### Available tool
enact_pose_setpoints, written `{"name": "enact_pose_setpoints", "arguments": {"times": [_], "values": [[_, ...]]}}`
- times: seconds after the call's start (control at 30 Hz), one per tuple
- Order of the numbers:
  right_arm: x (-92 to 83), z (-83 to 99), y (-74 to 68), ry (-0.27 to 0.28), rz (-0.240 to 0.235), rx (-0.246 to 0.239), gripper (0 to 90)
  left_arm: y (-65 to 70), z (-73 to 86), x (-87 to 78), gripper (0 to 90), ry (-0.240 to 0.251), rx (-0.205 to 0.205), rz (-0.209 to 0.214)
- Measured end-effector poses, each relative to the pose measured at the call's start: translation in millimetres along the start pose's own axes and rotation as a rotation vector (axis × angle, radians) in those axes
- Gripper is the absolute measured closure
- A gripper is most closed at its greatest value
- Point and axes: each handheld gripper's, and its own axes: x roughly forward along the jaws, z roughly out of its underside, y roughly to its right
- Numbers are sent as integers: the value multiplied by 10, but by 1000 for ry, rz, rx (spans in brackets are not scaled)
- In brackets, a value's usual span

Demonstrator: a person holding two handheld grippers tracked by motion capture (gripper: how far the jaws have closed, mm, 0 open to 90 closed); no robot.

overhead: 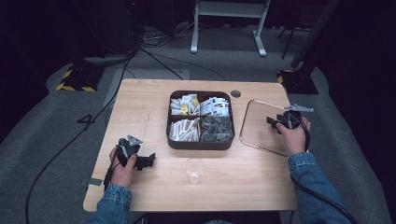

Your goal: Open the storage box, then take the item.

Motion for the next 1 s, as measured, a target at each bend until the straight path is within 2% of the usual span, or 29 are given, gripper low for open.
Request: {"name": "enact_pose_setpoints", "arguments": {"times": [0.2,0.43,0.67,0.8,0.83,0.87,1.0], "values": [[-94,-102,-97,45,-27,1,440,0,-1,1,0,0,0,1],[-213,-223,-264,89,-67,-24,447,4,-11,11,0,3,1,0],[-280,-317,-409,102,-99,-25,454,3,-13,13,0,3,3,1],[-302,-379,-567,105,-136,-39,458,6,-19,17,0,2,2,3],[-302,-379,-567,105,-136,-39,458,6,-19,17,0,2,2,3],[-308,-404,-647,106,-156,-54,458,7,-19,18,0,2,2,3],[-310,-448,-812,106,-200,-81,458,16,-12,14,0,3,-4,1]]}}
